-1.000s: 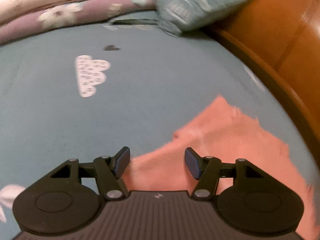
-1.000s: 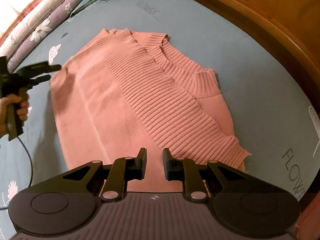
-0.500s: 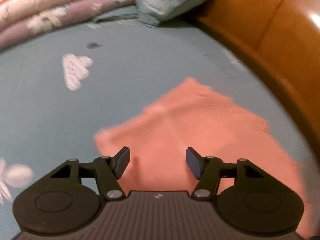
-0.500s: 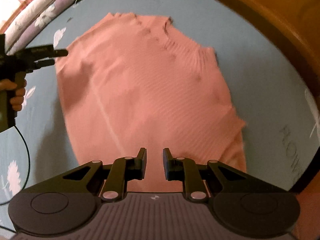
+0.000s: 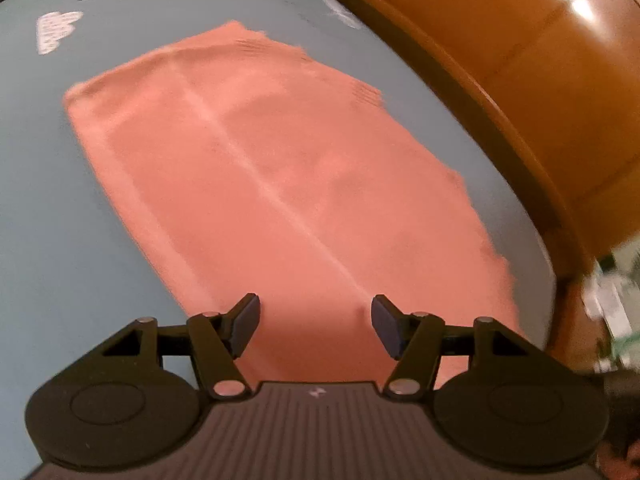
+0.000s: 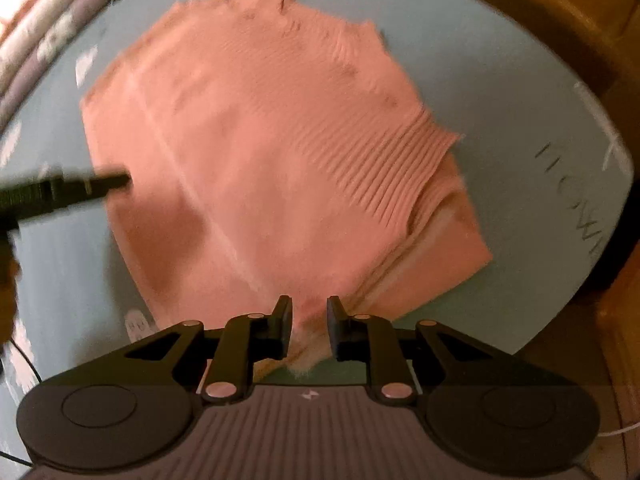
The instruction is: Fold clothes
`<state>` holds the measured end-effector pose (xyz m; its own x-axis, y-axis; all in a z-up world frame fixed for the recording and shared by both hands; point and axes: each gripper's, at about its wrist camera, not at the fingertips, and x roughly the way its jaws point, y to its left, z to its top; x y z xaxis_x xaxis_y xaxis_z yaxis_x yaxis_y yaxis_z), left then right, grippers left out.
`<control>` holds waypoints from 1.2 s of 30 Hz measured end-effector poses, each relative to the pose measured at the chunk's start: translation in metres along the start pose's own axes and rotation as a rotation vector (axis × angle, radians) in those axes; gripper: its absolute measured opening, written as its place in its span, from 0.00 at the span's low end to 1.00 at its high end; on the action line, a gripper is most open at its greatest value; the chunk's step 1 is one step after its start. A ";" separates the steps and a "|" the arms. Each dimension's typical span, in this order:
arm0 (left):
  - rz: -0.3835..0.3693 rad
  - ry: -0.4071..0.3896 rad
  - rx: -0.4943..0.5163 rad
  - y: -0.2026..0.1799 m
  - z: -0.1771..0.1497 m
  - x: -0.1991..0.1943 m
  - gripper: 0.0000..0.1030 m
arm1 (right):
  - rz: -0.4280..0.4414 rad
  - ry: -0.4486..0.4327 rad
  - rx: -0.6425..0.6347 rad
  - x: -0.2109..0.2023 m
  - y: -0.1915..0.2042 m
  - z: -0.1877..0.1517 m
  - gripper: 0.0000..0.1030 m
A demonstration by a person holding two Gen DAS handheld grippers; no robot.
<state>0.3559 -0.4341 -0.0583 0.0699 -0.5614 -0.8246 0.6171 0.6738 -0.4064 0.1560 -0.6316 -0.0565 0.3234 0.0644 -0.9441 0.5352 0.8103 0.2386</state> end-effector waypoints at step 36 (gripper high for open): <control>-0.160 0.073 -0.228 -0.071 -0.121 0.021 0.62 | -0.010 0.005 -0.290 0.003 -0.020 0.011 0.32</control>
<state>0.2191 -0.4358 -0.0946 -0.0764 -0.6387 -0.7656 0.4229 0.6746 -0.6050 0.1546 -0.6537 -0.0621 0.3152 0.0573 -0.9473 0.2930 0.9435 0.1546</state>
